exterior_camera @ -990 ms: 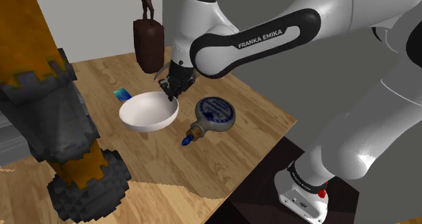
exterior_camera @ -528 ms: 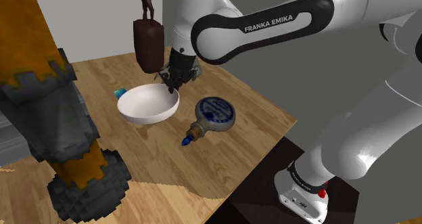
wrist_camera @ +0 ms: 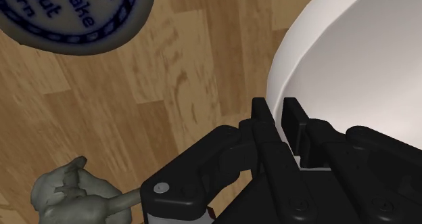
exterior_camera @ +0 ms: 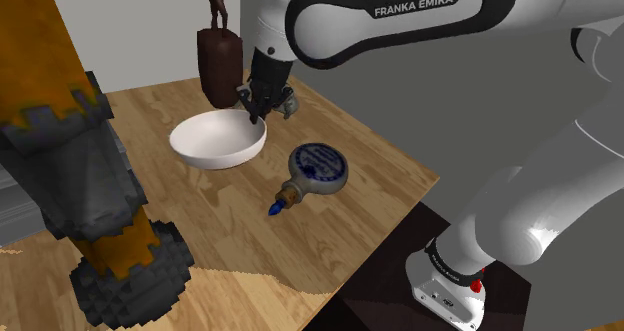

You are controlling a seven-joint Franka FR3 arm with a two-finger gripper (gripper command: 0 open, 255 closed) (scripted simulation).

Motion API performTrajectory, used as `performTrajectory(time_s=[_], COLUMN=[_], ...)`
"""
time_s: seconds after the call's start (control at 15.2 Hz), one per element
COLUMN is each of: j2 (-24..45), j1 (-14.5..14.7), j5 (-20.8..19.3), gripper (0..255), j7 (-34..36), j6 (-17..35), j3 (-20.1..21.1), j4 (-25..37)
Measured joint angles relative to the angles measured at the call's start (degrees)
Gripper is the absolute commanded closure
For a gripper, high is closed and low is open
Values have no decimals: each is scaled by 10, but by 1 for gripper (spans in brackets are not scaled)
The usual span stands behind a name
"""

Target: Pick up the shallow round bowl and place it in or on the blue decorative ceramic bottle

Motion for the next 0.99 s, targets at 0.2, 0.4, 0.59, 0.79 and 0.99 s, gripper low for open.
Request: performTrajectory(time_s=[0.2,0.4,0.59,0.79,0.99], j2=[-7,-11,-14,-25,-68], j1=[0,0,0,-3,-12], j5=[3,4,5,10,27], gripper=[255,255,255,255,255], j7=[-1,-2,-3,-10,-45], j6=[-23,-46,-68,-88,-95], j3=[0,-1,-2,-6,-26], j4=[16,35,55,65,29])
